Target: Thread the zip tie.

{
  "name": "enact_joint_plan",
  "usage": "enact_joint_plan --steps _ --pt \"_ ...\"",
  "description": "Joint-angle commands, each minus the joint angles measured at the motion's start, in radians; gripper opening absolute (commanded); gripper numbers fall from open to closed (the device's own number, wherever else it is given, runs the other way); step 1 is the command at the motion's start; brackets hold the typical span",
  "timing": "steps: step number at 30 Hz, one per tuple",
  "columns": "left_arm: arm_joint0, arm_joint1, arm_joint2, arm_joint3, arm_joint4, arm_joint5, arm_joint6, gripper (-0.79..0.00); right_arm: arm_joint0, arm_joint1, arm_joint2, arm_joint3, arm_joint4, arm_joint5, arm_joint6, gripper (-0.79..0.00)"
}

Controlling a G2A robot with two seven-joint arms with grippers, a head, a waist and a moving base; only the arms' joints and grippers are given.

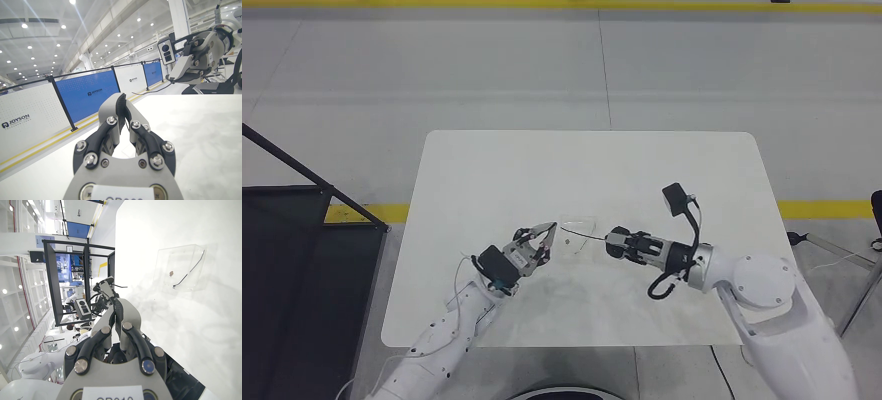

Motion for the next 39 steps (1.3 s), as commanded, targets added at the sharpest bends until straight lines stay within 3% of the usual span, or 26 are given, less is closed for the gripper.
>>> enact_joint_plan --steps 1,10,24,39 --pt "-0.005 0.0 -0.002 0.01 -0.028 -0.059 0.006 -0.785 -0.016 0.002 0.011 -0.012 0.004 0.002 0.003 -0.785" --pt "-0.039 0.008 -0.018 0.053 -0.095 -0.272 0.035 -0.785 -0.075 0.014 0.067 -0.043 0.027 -0.03 0.03 -0.785" --pt "-0.042 0.009 -0.009 0.057 -0.066 -0.288 0.061 -0.785 -0.088 0.012 0.059 -0.048 0.023 -0.028 -0.001 -0.785" --pt "-0.042 0.009 -0.009 0.057 -0.066 -0.288 0.061 -0.785 -0.008 -0.005 -0.017 -0.01 0.114 0.09 -0.045 -0.785"
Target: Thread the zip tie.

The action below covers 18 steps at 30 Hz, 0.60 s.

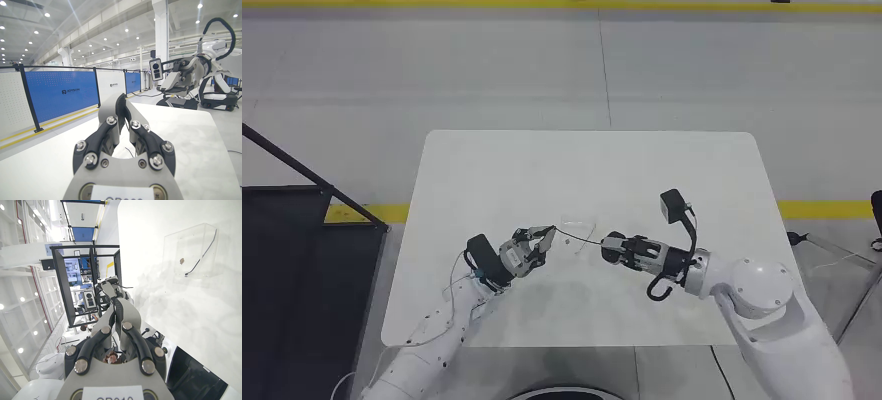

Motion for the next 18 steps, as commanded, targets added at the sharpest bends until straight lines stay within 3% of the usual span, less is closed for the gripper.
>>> enact_joint_plan --steps 1,18 --pt "0.0 0.0 0.0 0.0 0.0 0.0 0.0 -0.785 0.007 -0.001 -0.004 0.004 0.004 0.01 -0.002 -0.785" --pt "0.0 0.0 0.0 0.0 0.0 0.0 0.0 -0.785 0.034 -0.002 -0.026 0.017 0.009 0.045 -0.006 -0.785"
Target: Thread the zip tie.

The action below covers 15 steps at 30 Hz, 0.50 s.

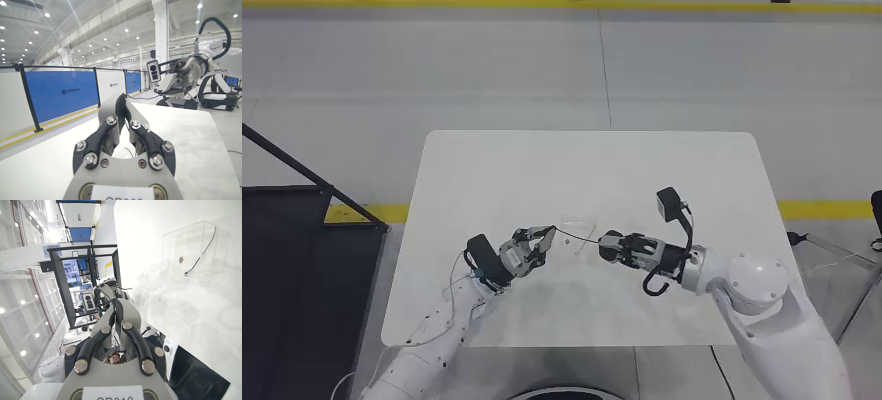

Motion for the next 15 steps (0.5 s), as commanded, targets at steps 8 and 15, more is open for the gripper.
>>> enact_joint_plan --steps 8,15 --pt "0.0 0.0 0.0 0.0 0.0 0.0 0.0 -0.785 0.004 0.0 -0.007 -0.001 0.0 0.0 0.001 -0.785" --pt "0.0 0.0 0.0 0.0 0.0 0.0 0.0 -0.785 -0.004 0.003 -0.002 -0.005 -0.001 -0.004 0.003 -0.785"
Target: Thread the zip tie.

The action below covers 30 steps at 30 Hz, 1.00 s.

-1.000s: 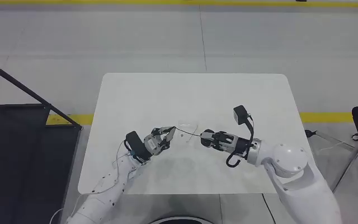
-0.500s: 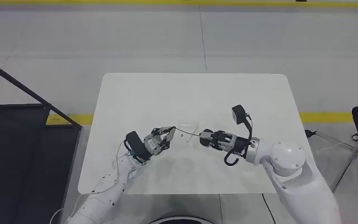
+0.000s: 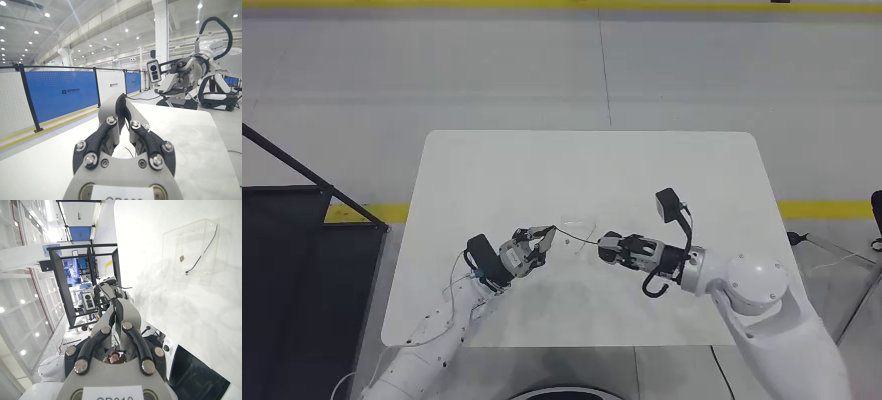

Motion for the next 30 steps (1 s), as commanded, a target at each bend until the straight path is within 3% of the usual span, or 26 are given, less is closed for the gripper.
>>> enact_joint_plan --steps 1,30 --pt "0.0 0.0 0.0 0.0 0.0 0.0 0.0 -0.785 0.002 0.0 -0.001 0.001 0.001 0.003 0.001 -0.785" --pt "0.0 0.0 0.0 0.0 0.0 0.0 0.0 -0.785 0.022 -0.003 -0.016 0.021 0.046 -0.003 -0.009 -0.785"
